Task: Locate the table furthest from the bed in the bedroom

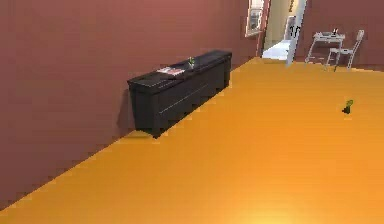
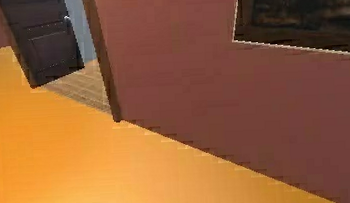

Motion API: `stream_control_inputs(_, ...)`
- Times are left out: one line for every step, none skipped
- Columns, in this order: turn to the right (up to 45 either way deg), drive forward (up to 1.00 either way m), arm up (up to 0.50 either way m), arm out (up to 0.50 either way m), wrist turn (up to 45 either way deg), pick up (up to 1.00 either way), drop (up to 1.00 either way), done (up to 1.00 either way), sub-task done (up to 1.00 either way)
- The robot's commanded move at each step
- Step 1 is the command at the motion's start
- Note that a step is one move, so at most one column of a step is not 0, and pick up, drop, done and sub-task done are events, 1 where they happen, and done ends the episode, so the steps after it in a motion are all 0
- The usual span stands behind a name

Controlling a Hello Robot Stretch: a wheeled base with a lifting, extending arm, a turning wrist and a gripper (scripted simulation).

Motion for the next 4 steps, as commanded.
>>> stream_control_inputs(30.0, 0.00, 0.00, 0.00, 0.0, 0.00, 0.00, 0.00, 0.00)
stream_control_inputs(0.0, 1.00, 0.00, 0.00, 0.0, 0.00, 0.00, 0.00, 0.00)
stream_control_inputs(0.0, 1.00, 0.00, 0.00, 0.0, 0.00, 0.00, 0.00, 0.00)
stream_control_inputs(0.0, 1.00, 0.00, 0.00, 0.0, 0.00, 0.00, 0.00, 0.00)
